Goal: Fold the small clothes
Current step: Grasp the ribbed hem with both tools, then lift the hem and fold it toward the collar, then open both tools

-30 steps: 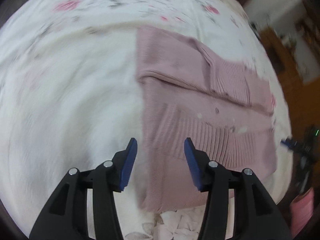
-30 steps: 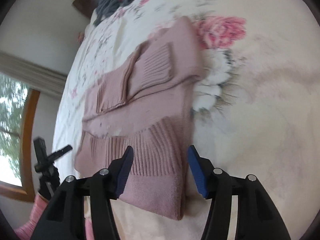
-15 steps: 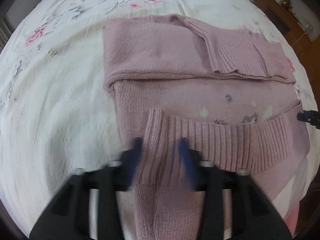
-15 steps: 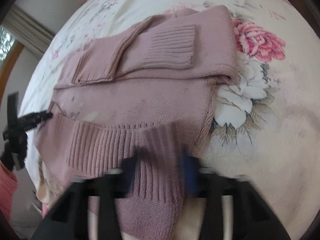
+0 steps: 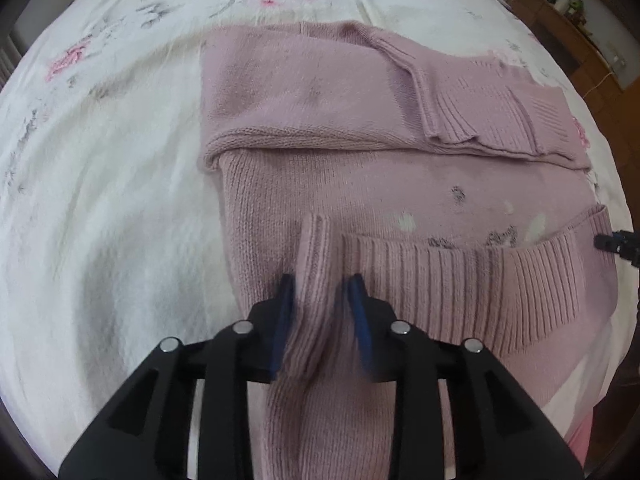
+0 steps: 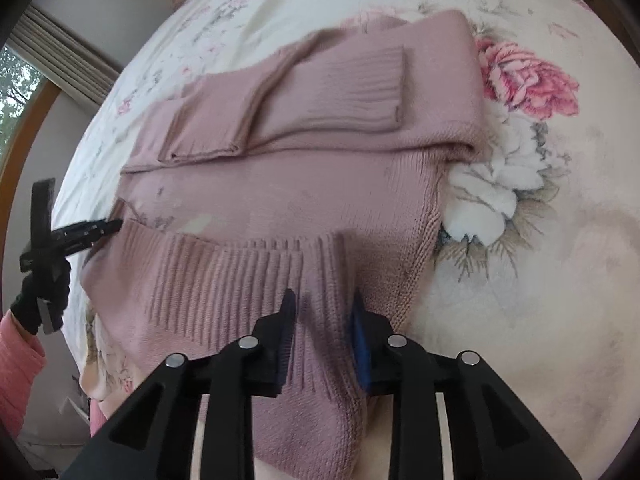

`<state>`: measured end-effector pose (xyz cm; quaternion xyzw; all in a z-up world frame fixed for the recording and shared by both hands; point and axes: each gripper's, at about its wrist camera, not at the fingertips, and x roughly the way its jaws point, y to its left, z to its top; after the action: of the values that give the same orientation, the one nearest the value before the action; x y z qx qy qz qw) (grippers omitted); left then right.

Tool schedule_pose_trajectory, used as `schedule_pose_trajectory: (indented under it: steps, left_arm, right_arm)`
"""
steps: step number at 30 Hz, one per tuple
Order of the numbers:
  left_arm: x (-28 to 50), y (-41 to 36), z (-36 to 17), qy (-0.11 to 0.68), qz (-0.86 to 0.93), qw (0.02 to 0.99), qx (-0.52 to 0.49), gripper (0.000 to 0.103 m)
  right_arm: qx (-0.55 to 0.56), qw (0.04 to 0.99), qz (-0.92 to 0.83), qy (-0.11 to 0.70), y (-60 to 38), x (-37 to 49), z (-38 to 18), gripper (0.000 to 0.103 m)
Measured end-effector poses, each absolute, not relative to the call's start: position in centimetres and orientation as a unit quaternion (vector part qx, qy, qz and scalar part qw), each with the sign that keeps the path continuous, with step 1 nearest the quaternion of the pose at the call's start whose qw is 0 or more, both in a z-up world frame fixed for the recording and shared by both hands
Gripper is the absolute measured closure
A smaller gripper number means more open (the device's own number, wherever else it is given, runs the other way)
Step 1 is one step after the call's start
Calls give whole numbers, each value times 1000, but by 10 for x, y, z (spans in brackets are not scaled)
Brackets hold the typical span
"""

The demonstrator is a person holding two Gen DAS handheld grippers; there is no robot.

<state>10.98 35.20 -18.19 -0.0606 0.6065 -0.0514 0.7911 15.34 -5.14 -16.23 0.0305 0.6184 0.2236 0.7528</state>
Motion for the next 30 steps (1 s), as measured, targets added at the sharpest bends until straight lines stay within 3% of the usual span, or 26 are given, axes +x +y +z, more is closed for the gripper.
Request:
schedule_pose_trajectory:
  steps: [3,5,17,30]
  left_arm:
    - [112,349,-184,605,-49,792,-62,76]
    - [109,348,-181,601,-54,795,-66,92]
    - [61,346,-108,515,-66,850,-92,95]
    - [167,360,-42,428,-20,897,-112,95]
  right_arm:
    - [33,749,224,622,-49,153,-168,79]
    - [41,750,229,620,-49,151,-165,91]
    - [110,784,271,548,-77,114,-91,93]
    - [110,837,237,481,-67,219,-19,93]
